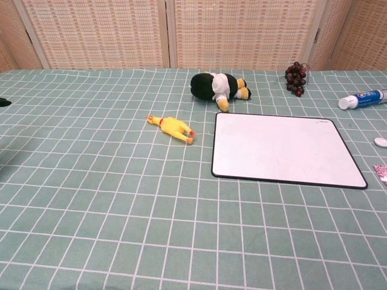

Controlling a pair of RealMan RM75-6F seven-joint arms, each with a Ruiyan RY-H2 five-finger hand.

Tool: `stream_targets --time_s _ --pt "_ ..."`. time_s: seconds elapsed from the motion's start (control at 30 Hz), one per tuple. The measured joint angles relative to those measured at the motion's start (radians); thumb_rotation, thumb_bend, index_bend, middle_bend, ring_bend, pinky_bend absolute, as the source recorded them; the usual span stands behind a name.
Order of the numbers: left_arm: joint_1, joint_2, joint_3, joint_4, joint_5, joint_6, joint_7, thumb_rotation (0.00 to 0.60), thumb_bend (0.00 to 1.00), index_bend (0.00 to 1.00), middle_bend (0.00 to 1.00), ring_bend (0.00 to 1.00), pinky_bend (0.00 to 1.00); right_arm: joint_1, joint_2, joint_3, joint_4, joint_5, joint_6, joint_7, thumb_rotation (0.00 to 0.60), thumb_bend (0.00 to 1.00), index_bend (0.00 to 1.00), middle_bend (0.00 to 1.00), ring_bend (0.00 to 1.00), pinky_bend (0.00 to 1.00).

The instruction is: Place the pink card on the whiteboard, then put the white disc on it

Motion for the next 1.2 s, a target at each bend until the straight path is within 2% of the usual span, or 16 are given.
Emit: stream_targets --time_s 0.37,0.73,0.97,1.2 --pt "0.002 -0.003 0.001 0.003 0.002 0.005 0.001 0.600 0.19 0.00 0.00 0.00 0.00 -0.002 0.001 -0.004 0.000 -0.007 0.012 0.009 0.600 0.05 0.31 0.00 0.00 0.00" --pt "0.000 -0.004 0.012 0.011 0.015 0.009 -0.019 0.600 0.19 0.00 0.00 0.00 0.00 -0.009 0.008 -0.002 -0.032 -0.012 0.051 -0.043 0.600 0.05 0.32 0.00 0.00 0.00" --pt "0.002 -0.004 0.016 0.003 0.019 0.018 -0.017 0.600 0.19 0.00 0.00 0.00 0.00 -0.013 0.044 -0.011 -0.120 -0.004 0.015 -0.168 0.600 0.05 0.33 0.00 0.00 0.00" --pt "0.004 -0.002 0.017 -0.002 0.019 0.015 -0.014 0.600 0.19 0.00 0.00 0.00 0.00 -0.015 0.105 -0.022 -0.265 0.022 -0.050 -0.353 0.600 0.04 0.31 0.00 0.00 0.00"
